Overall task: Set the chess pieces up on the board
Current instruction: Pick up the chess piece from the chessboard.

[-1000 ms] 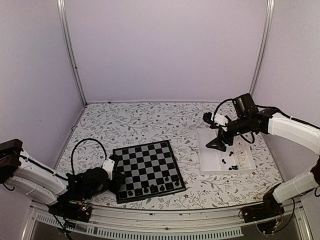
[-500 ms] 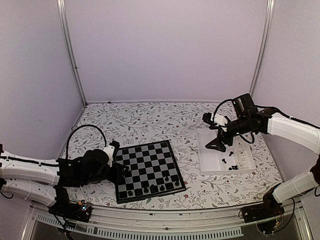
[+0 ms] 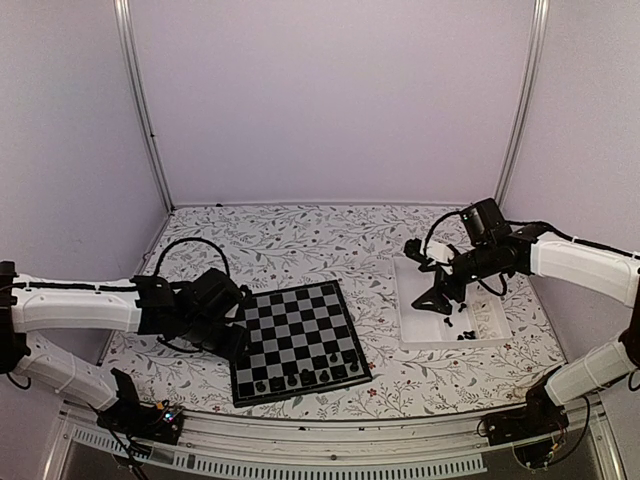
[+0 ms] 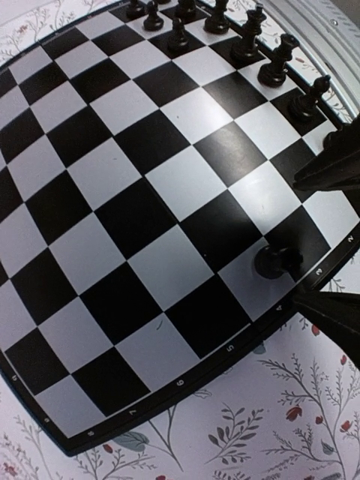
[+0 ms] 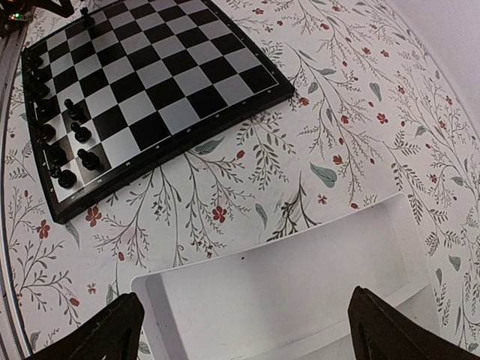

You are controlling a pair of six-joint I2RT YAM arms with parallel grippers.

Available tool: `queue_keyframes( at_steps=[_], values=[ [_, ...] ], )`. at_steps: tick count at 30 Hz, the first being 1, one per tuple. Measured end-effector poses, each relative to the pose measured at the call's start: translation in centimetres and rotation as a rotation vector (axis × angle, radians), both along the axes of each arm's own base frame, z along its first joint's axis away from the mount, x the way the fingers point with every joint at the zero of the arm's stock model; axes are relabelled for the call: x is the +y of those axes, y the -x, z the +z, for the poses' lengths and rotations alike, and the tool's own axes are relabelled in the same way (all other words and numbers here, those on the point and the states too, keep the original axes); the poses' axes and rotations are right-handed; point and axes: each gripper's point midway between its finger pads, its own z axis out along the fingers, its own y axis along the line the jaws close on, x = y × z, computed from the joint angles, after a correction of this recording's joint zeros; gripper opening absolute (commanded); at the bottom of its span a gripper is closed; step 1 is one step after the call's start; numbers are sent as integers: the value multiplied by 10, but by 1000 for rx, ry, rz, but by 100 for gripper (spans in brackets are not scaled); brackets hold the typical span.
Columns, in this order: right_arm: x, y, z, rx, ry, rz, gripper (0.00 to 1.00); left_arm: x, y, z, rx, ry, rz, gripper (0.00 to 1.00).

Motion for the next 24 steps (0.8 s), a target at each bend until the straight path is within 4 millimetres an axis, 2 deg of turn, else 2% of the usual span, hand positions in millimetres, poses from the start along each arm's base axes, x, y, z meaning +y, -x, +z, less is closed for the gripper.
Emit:
queue_keyframes(
  at_steps=[6,13,24],
  values=[
    [-2,3,-9,12,6,0,99,8,-2,1,30,-44,20,45],
    [-2,4,-13,16,8,0,99,13,-6,-10,65,-91,28,39],
    [-3,6,-17,21,12,2,99,9,-11,-16,99,-101,7,28]
  ],
)
